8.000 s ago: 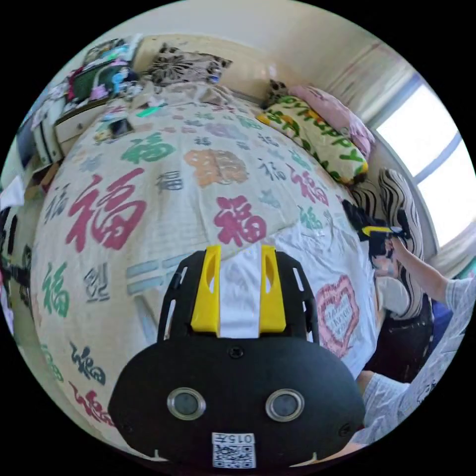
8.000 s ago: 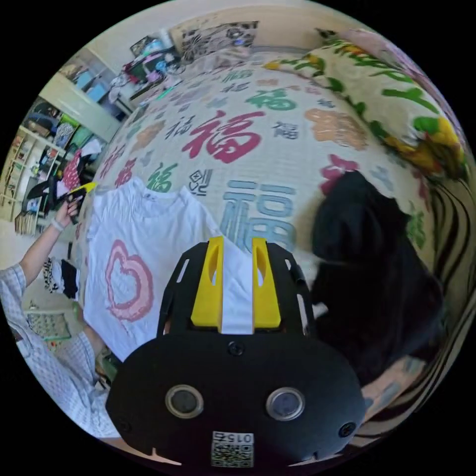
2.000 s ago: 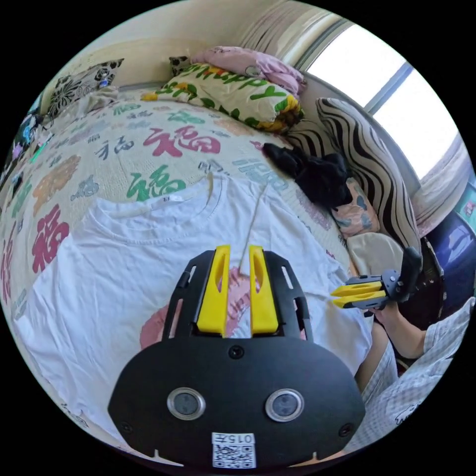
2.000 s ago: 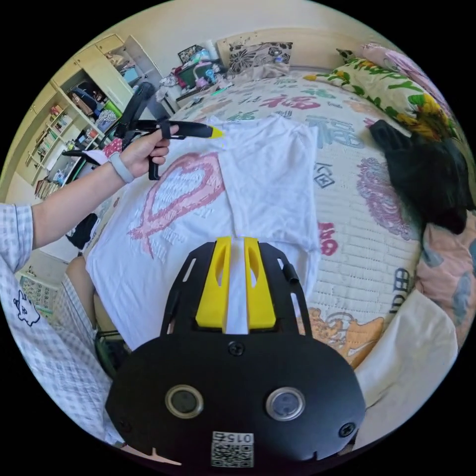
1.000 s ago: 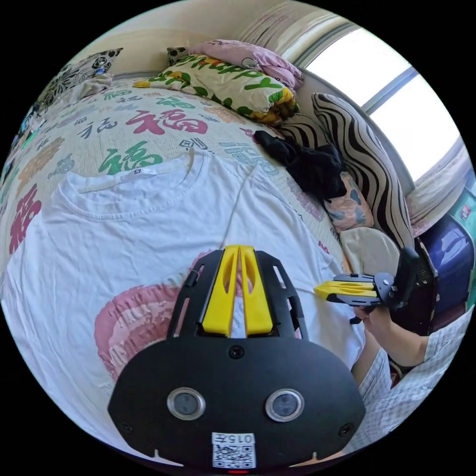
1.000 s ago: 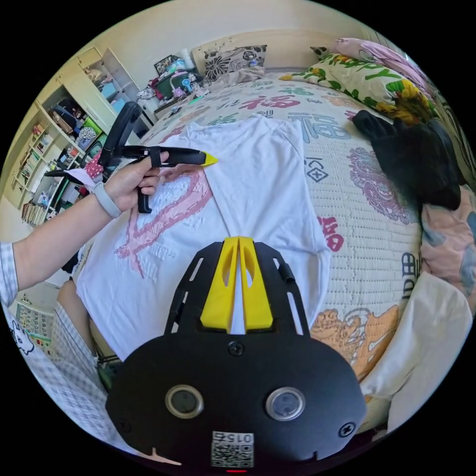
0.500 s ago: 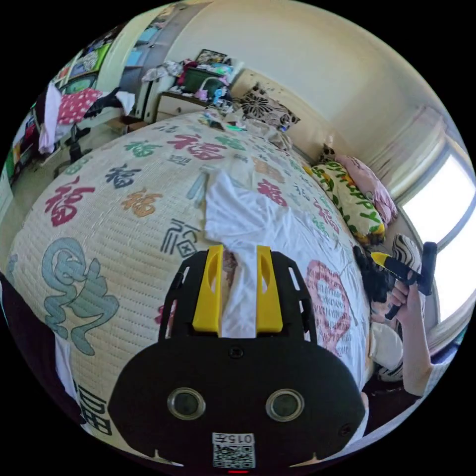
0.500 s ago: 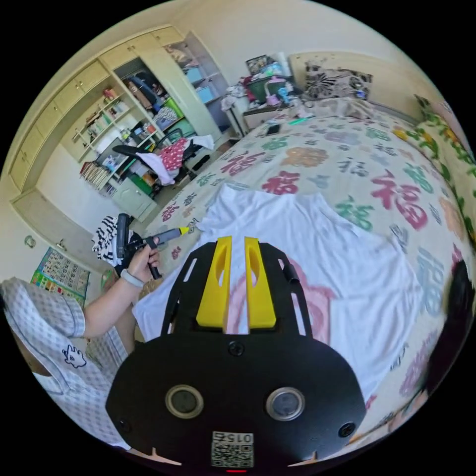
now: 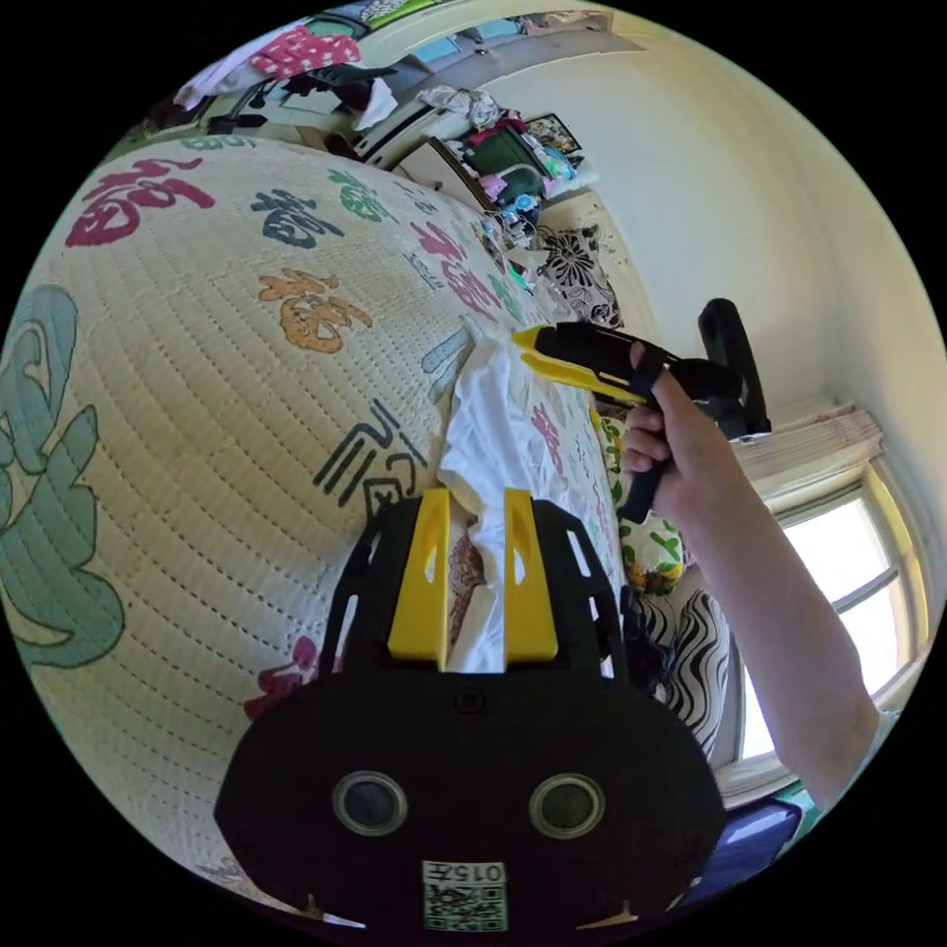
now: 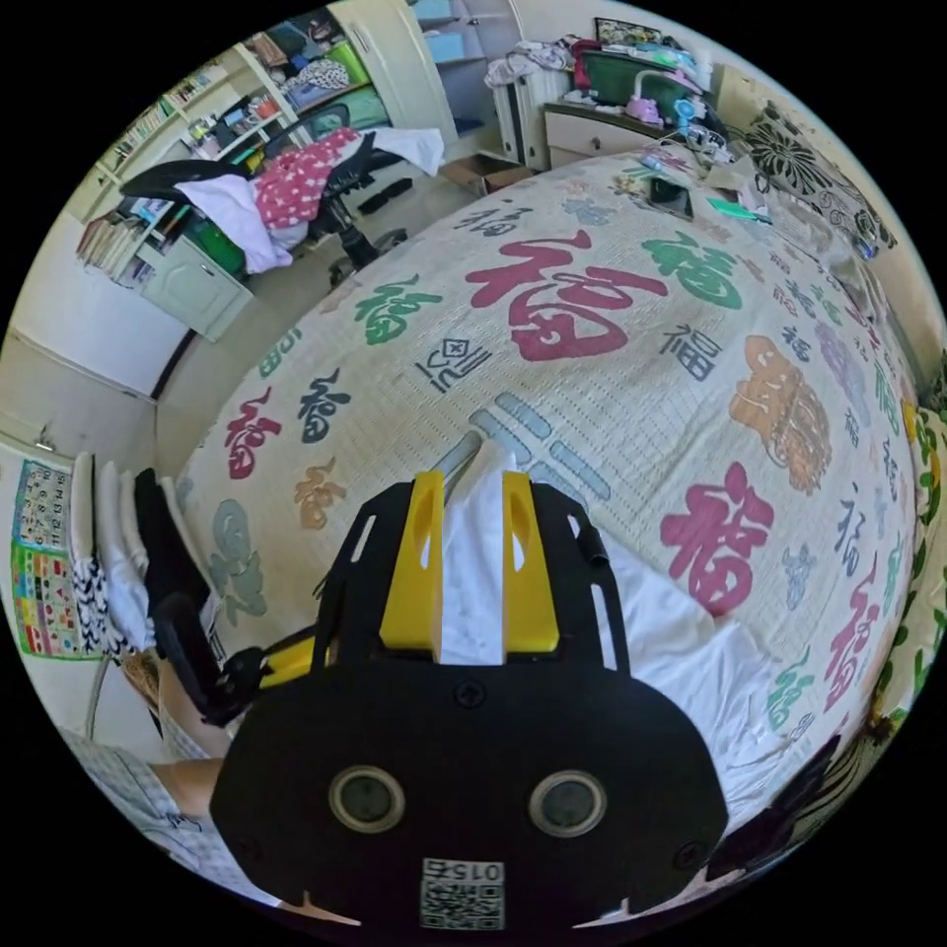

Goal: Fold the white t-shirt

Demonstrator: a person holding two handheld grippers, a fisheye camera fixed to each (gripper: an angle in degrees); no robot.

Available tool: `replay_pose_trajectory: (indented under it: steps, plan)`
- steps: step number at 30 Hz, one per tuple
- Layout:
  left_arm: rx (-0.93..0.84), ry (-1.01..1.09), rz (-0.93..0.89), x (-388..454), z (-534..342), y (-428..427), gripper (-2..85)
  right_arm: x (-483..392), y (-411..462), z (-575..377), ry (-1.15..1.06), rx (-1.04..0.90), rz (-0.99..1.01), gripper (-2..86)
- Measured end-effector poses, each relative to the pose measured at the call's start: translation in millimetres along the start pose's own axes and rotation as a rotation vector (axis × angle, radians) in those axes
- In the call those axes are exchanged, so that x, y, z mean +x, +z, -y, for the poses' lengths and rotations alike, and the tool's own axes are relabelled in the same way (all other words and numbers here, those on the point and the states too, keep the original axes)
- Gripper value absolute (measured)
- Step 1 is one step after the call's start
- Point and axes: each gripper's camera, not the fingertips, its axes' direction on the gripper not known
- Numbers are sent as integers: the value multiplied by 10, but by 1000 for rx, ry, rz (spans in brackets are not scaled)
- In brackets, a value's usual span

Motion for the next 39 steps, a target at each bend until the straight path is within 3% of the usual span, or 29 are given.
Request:
replay_pose_trajectory:
  steps: [5,8,14,22,29,34,39]
  plan:
    - [4,-5,-6,-43,61,-193,3,70,485,461,3,-108,-91,72]
    - [11,19,-21,-13,55,-291,-5,117,686,580,-6,-175,-92,4]
    - [34,111,-45,257,4,-513,-7,264,425,474,-66,-20,-57,-10]
    - [-47,428,-41,1029,-429,-551,-5,1358,-525,-883,58,321,140,-9]
    - [-207,560,93,1340,-1016,-125,20,2014,-298,-1842,217,300,197,2]
    - [-271,582,53,1415,-1230,-117,57,2346,-278,-2166,337,269,133,63]
    - [-222,612,60,1587,-1193,-72,58,2294,-440,-2055,227,300,164,37]
